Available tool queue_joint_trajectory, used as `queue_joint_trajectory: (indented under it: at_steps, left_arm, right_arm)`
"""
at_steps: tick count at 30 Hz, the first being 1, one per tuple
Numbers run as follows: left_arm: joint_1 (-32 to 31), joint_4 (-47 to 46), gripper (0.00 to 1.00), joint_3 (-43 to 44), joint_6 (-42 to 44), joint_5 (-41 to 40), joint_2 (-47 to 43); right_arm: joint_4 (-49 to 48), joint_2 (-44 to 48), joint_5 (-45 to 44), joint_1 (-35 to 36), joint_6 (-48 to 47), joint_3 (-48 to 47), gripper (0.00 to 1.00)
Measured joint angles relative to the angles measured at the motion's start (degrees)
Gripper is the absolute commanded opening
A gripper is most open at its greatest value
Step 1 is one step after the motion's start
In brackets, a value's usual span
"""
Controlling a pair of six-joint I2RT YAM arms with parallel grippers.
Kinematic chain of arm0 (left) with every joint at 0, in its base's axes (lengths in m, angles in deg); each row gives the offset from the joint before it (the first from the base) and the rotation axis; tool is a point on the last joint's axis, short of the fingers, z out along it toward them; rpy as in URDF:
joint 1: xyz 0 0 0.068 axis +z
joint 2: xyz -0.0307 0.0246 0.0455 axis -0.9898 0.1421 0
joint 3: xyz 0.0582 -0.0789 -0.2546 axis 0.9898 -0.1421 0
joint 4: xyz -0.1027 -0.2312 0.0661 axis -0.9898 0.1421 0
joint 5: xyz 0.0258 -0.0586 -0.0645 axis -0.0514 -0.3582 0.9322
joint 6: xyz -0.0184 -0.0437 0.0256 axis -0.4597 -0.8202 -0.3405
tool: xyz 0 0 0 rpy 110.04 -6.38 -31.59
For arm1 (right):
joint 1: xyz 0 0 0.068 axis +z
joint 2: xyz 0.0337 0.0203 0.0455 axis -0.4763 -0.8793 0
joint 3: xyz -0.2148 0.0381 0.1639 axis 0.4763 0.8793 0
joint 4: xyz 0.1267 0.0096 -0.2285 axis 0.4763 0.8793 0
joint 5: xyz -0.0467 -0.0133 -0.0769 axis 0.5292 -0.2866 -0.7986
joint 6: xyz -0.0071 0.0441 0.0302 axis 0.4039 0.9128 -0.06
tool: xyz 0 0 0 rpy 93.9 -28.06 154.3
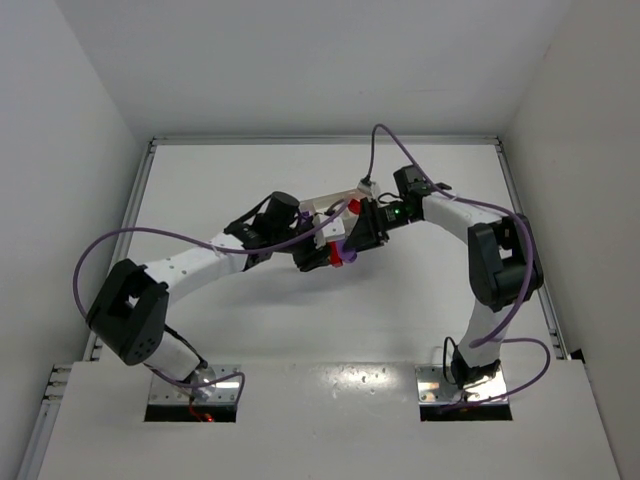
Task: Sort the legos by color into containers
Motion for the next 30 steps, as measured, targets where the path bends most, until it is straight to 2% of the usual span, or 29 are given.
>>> queue_joint_trajectory:
  at_steps: [4,6,12,21,25,30]
  left_arm:
    - [-0.02,-0.02,0.25,0.00,-0.42,-0.68,-1.03]
    - [-0.04,-0.37,0.25,-0.50,-0.61,-0.90,-1.62]
    - [-0.33,-2.93,0.25,-3.80,-1.33,-2.16,-4.46]
    - [-0.33,-1.27,0.24,-9.16,-2.23,-4.74,-9.18]
    - [-0.33,-1.11,0.24,-9.68,-3.76,-6.80,-10.03]
    - [-0.33,-1.20,0.24,-9.68,-5.55,-8.92,-10.45]
  right_arm:
    - [-0.31,-0.24,0.46,-0.42,0.76,-0.09,0.04]
    - [-0.44,-0.24,0.81,-0.42,0.81,-0.11,0.01]
    - [0.22,-0.13,1.77,-1.40,-0.31,-0.11,0.00]
    - [0.68,-0.11,-0.72,-9.05,-1.75,-2.14,0.00]
    - [1.77,-0.44,-5.90,-9.29,-3.26,-8.79,0.00]
    - [1.49,-3.34,-16.59,-8.11,-4.57,-22.21,0.00]
